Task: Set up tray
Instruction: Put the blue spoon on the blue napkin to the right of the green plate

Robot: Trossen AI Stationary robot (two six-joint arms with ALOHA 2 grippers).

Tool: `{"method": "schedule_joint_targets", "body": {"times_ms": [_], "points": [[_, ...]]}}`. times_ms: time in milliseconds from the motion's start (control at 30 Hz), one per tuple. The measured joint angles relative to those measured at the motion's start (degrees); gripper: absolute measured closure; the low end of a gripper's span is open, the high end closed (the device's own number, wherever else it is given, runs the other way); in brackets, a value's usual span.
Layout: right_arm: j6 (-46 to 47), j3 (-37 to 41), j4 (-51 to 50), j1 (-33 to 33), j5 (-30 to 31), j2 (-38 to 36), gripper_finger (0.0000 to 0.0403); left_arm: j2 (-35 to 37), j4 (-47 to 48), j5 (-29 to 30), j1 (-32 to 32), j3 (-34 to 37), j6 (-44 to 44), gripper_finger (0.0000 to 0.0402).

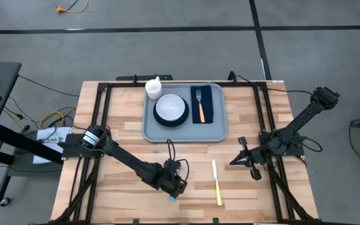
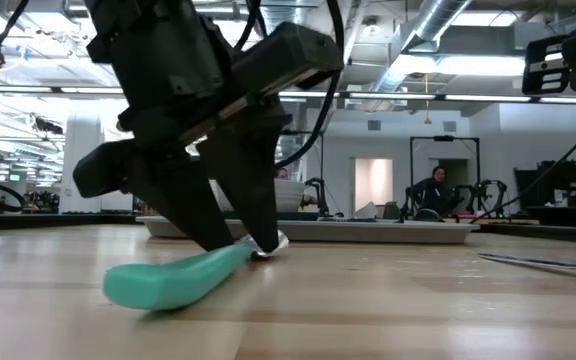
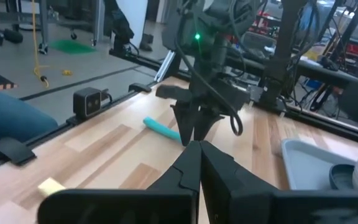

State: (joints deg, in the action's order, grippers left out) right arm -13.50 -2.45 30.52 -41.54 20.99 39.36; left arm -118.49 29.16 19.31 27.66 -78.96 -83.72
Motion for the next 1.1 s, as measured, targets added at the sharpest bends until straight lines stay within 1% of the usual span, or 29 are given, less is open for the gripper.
{"method": "schedule_joint_targets", "body": {"times_ms": [167, 433, 767, 1100], "points": [[0.0, -0.03, -0.05, 0.0, 0.0, -0.01, 0.0403, 0.1, 0.47, 0.54, 0.0, 0.0, -1.09, 0.0248], [0.0, -0.03, -0.06, 0.0, 0.0, 0.01, 0.0403, -1.75, 0.84, 1.47, -0.02, -0.11, -3.62, 0.0249], [0.0, -0.03, -0.08, 0.0, 0.0, 0.01, 0.0403, -2.87, 1.12, 3.92, -0.07, -0.07, -4.59, 0.0249], [0.0, -0.03, -0.05, -0.02, -0.09, -0.01, 0.0403, -2.98, 1.78, 5.16, -1.07, 0.0, -4.6, 0.0249]]}}
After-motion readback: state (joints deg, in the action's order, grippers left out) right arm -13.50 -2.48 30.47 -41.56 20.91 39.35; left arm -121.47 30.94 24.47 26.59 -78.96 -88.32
